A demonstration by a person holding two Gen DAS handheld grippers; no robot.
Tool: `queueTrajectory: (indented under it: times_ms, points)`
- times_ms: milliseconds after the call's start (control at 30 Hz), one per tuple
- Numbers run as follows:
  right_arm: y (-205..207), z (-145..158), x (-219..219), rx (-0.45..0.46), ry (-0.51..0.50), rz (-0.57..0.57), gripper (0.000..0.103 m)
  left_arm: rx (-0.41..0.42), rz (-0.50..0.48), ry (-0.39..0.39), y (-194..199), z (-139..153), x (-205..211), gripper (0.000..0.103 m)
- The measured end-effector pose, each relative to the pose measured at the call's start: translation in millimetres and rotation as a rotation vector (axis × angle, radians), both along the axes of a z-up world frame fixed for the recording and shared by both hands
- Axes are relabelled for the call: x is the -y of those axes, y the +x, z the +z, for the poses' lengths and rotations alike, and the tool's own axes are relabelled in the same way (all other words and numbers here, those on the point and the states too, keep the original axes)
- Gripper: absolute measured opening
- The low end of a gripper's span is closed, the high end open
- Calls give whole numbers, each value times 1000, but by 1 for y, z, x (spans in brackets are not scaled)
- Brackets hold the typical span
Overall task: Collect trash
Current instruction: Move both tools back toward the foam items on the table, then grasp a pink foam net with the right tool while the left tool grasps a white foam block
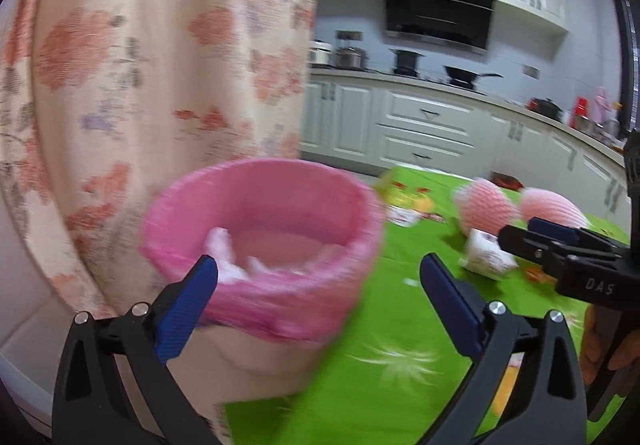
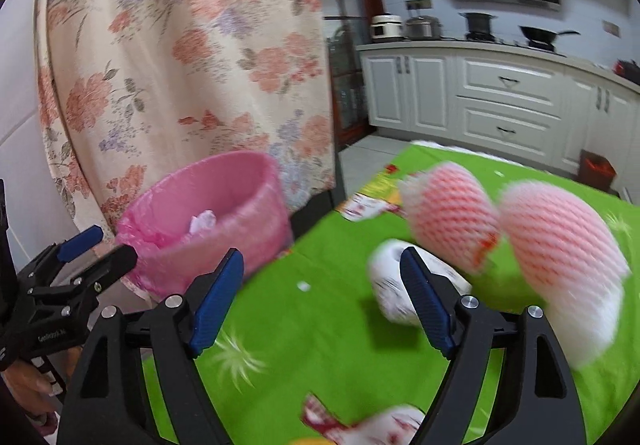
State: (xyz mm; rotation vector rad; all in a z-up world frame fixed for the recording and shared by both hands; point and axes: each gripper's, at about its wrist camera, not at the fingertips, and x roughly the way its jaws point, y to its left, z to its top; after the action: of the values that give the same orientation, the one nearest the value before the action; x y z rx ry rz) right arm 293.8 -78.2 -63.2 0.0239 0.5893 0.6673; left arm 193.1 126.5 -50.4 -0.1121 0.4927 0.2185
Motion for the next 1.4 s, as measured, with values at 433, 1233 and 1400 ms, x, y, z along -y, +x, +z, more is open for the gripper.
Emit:
queueTrajectory:
  times_ms: [433, 1233, 1400]
  points:
    - [-18, -11, 129, 3, 11, -235, 77, -45, -204, -2, 35, -24, 118, 98]
    - [83, 2, 140, 15, 4, -258, 84, -81, -162, 25, 43, -36, 130, 98]
    - [103, -12, 130, -30, -21, -251, 84, -88, -148, 17, 51, -39, 118, 98]
